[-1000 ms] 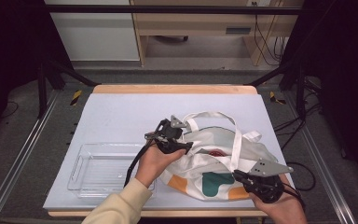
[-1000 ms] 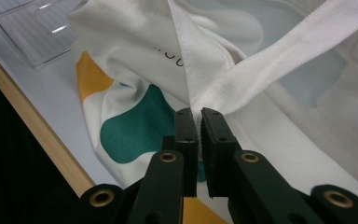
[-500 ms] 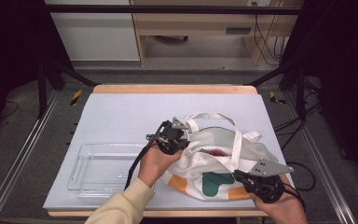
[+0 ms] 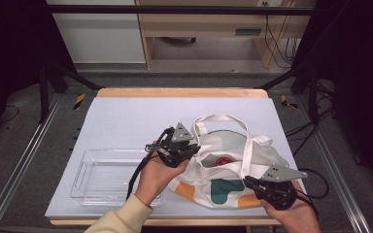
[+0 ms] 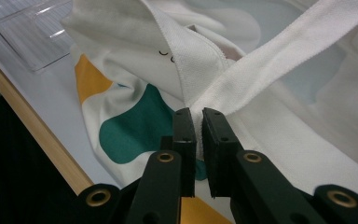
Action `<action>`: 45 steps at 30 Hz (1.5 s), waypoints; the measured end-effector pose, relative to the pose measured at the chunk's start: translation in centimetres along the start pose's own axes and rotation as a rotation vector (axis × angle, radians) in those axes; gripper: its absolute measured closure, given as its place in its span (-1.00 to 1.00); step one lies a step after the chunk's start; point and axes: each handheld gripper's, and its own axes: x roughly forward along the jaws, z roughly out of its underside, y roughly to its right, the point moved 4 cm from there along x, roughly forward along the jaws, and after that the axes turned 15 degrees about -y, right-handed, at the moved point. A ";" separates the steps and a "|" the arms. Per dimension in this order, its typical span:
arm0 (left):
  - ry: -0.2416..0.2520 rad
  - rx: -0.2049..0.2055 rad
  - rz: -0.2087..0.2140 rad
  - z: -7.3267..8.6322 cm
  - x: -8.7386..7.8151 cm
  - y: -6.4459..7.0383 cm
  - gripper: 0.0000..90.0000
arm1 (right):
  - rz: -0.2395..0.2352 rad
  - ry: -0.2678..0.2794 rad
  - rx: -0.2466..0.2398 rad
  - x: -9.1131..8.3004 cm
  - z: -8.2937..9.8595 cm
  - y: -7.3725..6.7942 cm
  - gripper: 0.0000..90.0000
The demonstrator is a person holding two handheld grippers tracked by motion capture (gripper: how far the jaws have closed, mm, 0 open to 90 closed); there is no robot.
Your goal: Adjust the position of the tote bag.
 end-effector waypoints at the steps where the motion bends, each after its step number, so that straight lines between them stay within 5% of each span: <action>1: 0.000 0.000 0.000 0.0 0.0 0.0 0.97 | 0.000 0.000 0.000 0.0 0.0 0.0 0.87; 9: 0.028 0.024 0.014 -0.1 -0.7 0.6 0.97 | 0.001 0.029 0.023 -0.7 -0.2 0.6 0.71; 14: 0.028 0.040 0.019 -0.1 -0.7 0.9 0.97 | 0.026 0.063 0.034 -1.9 -1.1 1.3 0.38; 21: 0.030 0.060 0.021 -0.2 -0.7 1.4 0.97 | 0.073 0.107 0.057 -3.6 -3.7 3.1 -0.08; 24: 0.032 0.066 0.024 -0.2 -0.6 1.5 0.97 | 0.088 0.118 0.072 -3.8 -5.4 4.3 -0.10; 29: 0.032 0.075 0.028 -0.2 -0.6 1.6 0.97 | 0.111 0.105 0.102 -3.2 -7.9 6.2 -0.09; 32: 0.037 0.072 0.038 -0.2 -0.7 1.6 0.97 | 0.131 0.044 0.128 -1.4 -10.3 8.0 -0.04; 39: 0.044 0.077 0.046 -0.1 -1.2 1.4 0.97 | 0.140 -0.021 0.179 1.2 -11.7 9.9 0.18; 40: 0.048 0.083 0.054 0.0 -1.5 1.5 0.97 | 0.134 -0.035 0.181 1.8 -11.7 10.2 0.36; 43: 0.055 0.089 0.053 0.1 -1.7 1.6 0.97 | 0.129 -0.059 0.187 2.2 -11.6 10.3 0.50; 45: 0.055 0.088 0.057 0.2 -1.8 1.7 0.97 | 0.128 -0.051 0.178 2.2 -11.5 10.3 0.83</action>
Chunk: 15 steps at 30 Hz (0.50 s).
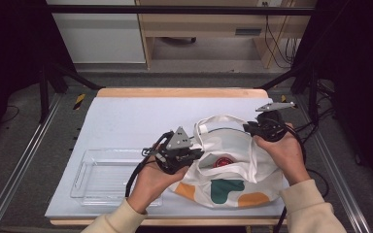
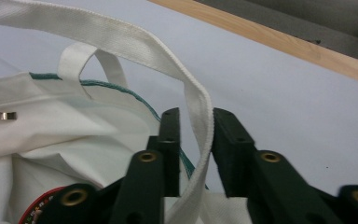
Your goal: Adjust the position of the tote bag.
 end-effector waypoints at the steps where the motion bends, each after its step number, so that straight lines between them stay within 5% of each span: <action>1: -0.006 0.005 -0.003 0.1 0.0 0.0 0.97 | 0.000 0.014 0.003 -0.2 0.0 0.0 0.91; 11: -0.016 -0.015 -0.002 1.5 0.3 -0.1 0.96 | -0.009 0.145 -0.004 -3.7 1.7 -0.4 0.97; 15: -0.024 -0.027 -0.002 2.9 0.6 0.1 0.95 | -0.034 0.233 -0.033 -5.9 4.4 -1.6 0.97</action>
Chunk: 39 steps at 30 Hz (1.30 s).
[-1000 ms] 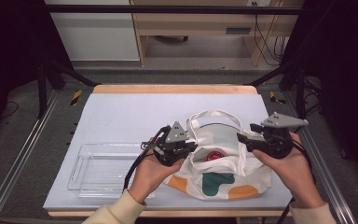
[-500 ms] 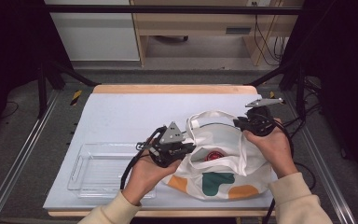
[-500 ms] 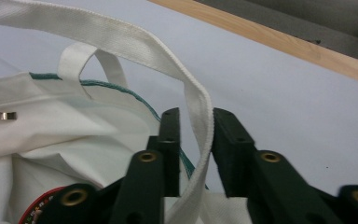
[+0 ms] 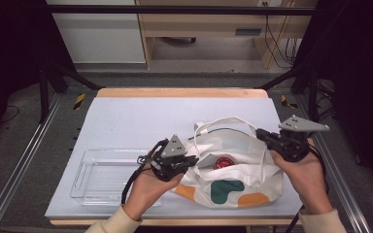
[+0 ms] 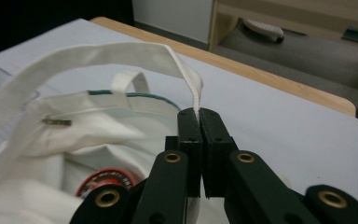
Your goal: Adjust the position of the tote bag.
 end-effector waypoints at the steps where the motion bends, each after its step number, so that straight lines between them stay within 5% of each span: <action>1: -0.001 -0.003 -0.003 0.3 0.0 0.0 0.92 | -0.008 0.016 -0.004 -0.5 0.5 -0.4 0.97; 6: 0.015 -0.018 -0.037 1.1 -0.5 -0.3 0.61 | -0.041 0.058 -0.047 -2.3 3.3 -2.5 0.97; 13: 0.049 -0.035 -0.053 1.3 -2.4 -1.0 0.47 | -0.071 0.073 -0.101 -4.1 6.6 -4.3 0.97; 18: 0.079 -0.053 -0.053 1.4 -3.8 -1.5 0.43 | -0.063 0.051 -0.111 -4.8 8.6 -4.2 0.97; 31: 0.142 -0.096 -0.041 -0.3 -4.3 -2.7 0.44 | -0.058 0.020 -0.087 -5.4 11.4 -3.0 0.97; 39: 0.039 -0.122 -0.052 -1.8 0.1 -4.6 0.48 | -0.078 0.026 -0.116 -6.4 12.1 -3.8 0.97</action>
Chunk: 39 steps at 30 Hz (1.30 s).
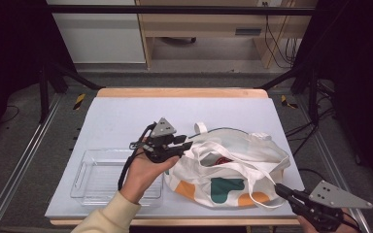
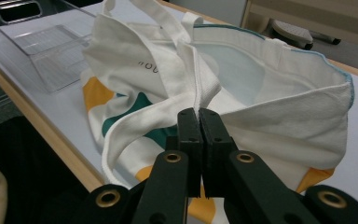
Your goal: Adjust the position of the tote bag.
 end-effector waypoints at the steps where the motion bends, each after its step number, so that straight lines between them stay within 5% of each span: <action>1: -0.017 0.000 0.009 -0.1 0.6 0.0 0.48 | -0.005 -0.003 -0.003 -0.1 0.1 -0.2 0.97; 4: -0.039 0.012 0.042 -0.3 1.8 0.5 0.49 | -0.023 -0.028 -0.024 0.0 0.6 -0.5 0.97; 10: -0.053 0.054 0.153 0.5 1.3 2.5 0.61 | -0.044 -0.074 -0.030 1.0 1.6 -0.6 0.96; 16: -0.068 0.111 0.185 1.9 0.8 4.2 0.65 | -0.041 -0.061 0.004 1.8 1.1 0.4 0.46; 18: -0.076 0.125 0.221 2.3 0.9 4.8 0.65 | -0.042 -0.048 -0.010 2.0 -0.1 0.4 0.26; 23: -0.095 0.160 0.216 2.9 1.0 5.4 0.66 | -0.036 -0.044 -0.024 2.5 -2.2 0.7 0.09; 39: -0.088 0.154 0.213 2.9 1.0 5.2 0.64 | -0.047 -0.146 -0.117 9.4 -11.4 1.0 0.08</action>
